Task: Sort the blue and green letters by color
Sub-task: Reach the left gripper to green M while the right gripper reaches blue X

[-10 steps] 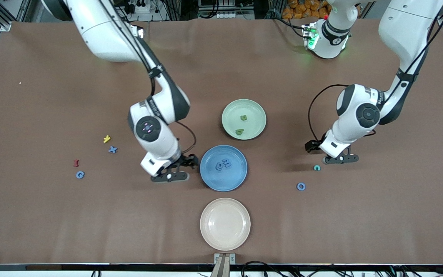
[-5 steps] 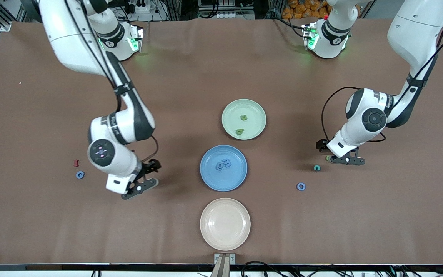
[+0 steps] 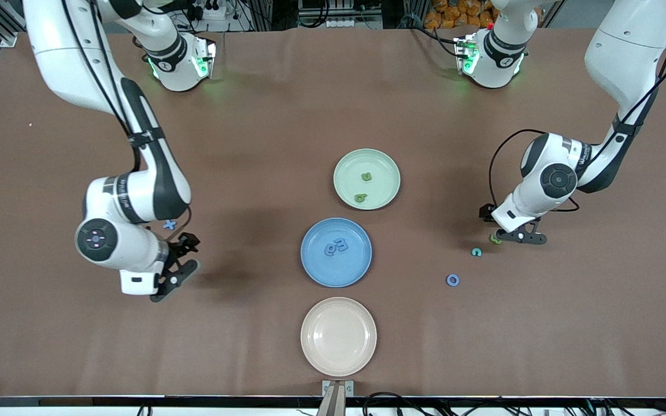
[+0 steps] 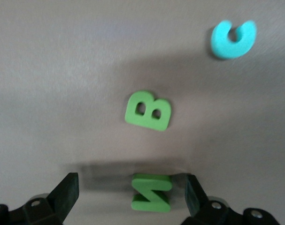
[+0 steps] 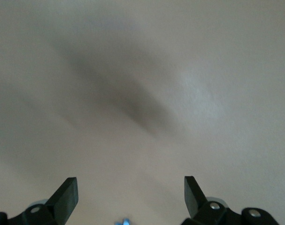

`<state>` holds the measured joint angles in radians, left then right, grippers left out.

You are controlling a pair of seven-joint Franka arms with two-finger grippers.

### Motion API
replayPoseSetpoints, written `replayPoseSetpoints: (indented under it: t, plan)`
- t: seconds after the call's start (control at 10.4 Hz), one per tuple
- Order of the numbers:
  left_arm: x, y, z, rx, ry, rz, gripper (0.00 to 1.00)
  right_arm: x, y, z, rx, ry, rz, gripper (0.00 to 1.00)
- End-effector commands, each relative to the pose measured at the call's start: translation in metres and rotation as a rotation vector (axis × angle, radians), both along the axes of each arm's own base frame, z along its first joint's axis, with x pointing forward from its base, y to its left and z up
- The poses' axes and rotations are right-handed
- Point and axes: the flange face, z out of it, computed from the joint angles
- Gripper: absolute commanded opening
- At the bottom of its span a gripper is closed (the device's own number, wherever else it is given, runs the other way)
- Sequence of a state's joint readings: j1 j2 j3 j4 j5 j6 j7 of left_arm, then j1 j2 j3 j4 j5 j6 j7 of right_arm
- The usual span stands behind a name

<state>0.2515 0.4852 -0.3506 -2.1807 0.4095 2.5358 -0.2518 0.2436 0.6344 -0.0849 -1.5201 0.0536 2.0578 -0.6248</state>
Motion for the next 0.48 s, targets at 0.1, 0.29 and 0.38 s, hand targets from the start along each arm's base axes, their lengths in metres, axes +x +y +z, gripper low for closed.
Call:
replayPoseSetpoints:
  t: [0.1, 0.29, 0.38]
  plan:
    - [-0.012, 0.014, -0.001, 0.008, -0.004, -0.042, 1.0, -0.057, -0.022, 0.014, 0.003, 0.011, 0.044, 1.0]
    - [-0.013, 0.012, 0.0, 0.009, -0.004, -0.043, 1.0, -0.084, -0.028, 0.001, 0.012, -0.037, 0.059, 1.0]
    - [-0.013, 0.01, -0.001, 0.008, -0.003, -0.042, 1.0, -0.098, -0.032, -0.013, 0.017, -0.064, 0.087, 1.0]
